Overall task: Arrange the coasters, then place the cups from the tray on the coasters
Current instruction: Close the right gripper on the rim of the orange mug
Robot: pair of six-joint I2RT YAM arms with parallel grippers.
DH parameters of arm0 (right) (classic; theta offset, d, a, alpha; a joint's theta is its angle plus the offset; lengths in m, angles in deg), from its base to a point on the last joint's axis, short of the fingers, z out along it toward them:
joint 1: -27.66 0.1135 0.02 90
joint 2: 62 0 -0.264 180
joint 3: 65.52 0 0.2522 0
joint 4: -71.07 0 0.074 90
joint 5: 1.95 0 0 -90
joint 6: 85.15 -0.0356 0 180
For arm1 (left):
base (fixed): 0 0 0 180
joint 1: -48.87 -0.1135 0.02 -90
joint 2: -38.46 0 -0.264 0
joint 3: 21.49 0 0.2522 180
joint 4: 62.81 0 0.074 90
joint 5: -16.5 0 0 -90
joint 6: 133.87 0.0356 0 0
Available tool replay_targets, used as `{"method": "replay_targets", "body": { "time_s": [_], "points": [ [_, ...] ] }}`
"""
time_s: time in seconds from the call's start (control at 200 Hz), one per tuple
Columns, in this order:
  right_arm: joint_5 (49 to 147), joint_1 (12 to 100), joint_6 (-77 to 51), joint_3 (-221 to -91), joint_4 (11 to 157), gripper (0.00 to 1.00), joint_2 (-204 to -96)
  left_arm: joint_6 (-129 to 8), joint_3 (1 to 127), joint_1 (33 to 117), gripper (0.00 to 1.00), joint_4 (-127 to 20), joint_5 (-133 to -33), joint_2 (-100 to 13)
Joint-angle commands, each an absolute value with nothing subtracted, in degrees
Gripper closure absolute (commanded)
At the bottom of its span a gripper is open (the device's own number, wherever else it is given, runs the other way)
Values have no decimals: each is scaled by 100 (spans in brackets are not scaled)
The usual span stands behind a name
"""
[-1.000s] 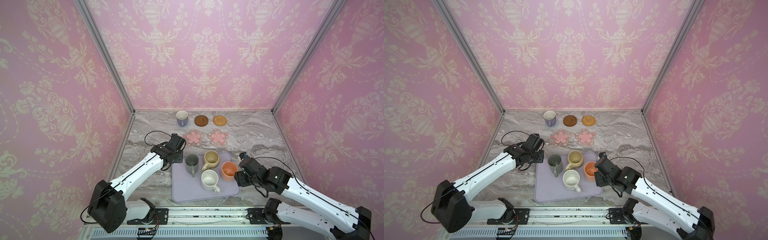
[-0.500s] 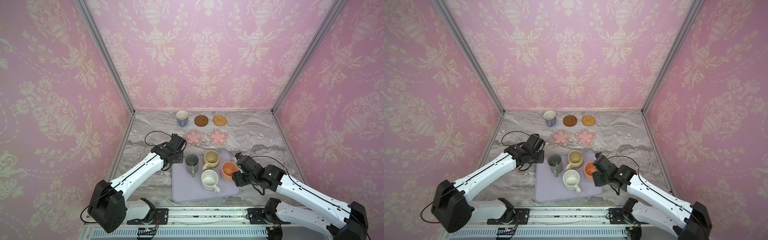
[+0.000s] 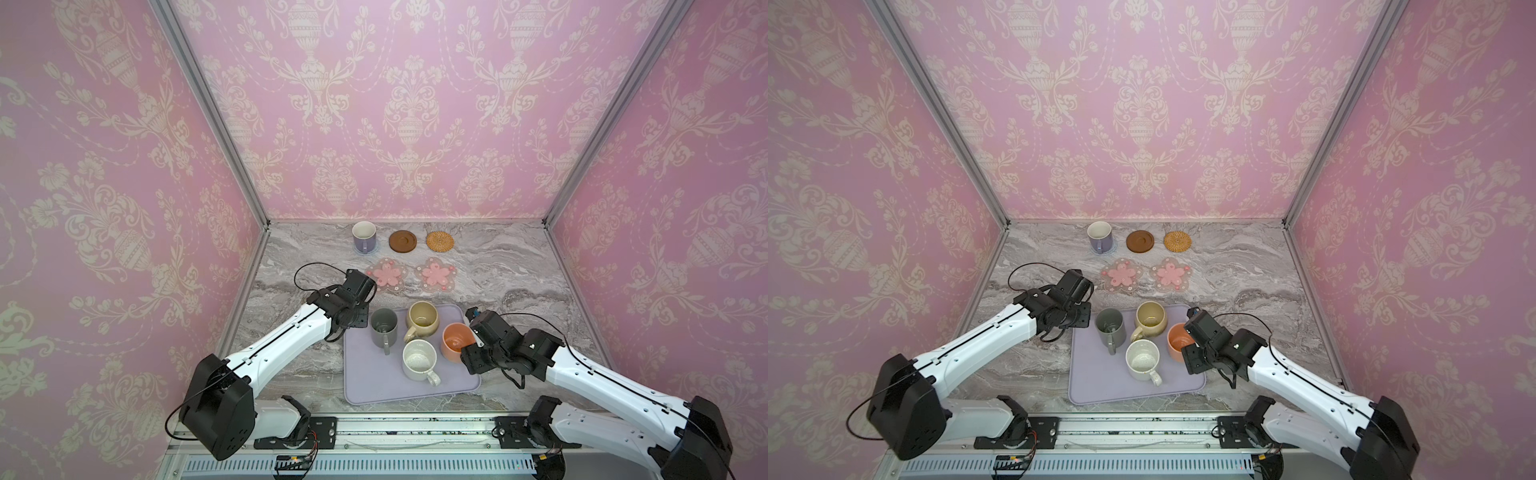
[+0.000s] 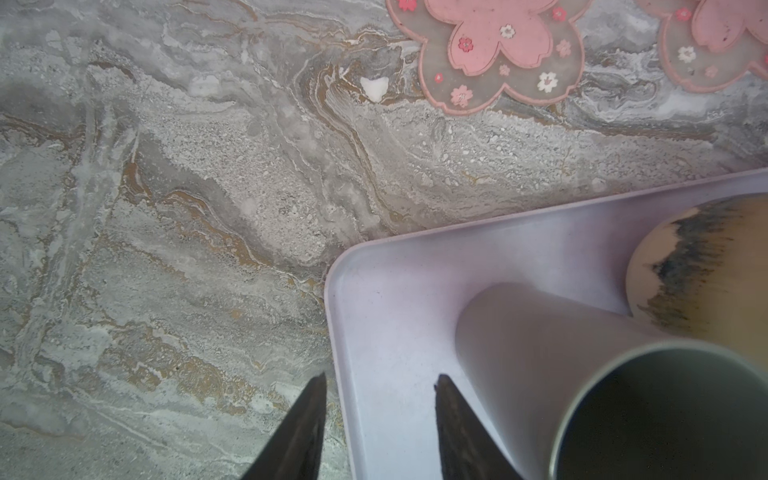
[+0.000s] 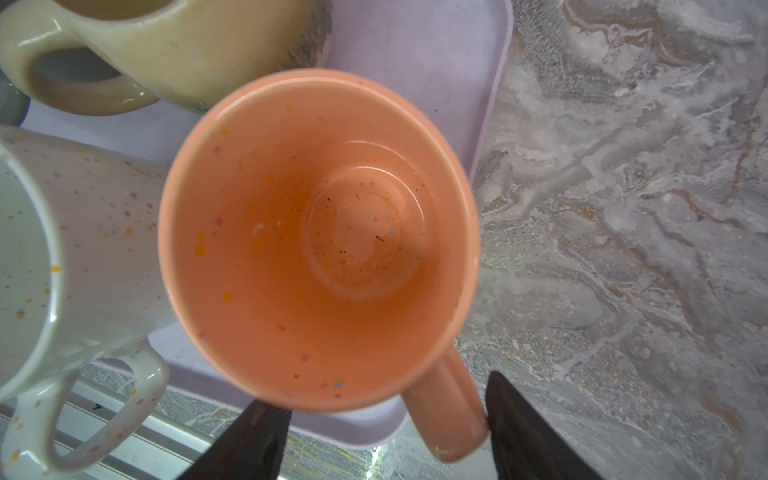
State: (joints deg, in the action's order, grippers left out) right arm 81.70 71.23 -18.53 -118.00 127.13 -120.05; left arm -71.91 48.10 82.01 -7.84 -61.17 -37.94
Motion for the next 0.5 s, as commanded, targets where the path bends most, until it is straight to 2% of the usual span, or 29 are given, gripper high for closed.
{"method": "replay_targets", "body": {
  "time_s": [0.0,0.27,0.495],
  "points": [
    [8395,7106,-1692,-11878,12596,28,-12169,-7308,5008,8260,54,-660,-5977,-3864],
    [8741,7107,-1821,-11831,12337,41,-12488,-7314,5061,8314,54,-669,-5950,-3924],
    [8508,7102,-1989,-11881,12271,56,-12608,-7314,5085,8335,54,-678,-5956,-3941]
  ]
}}
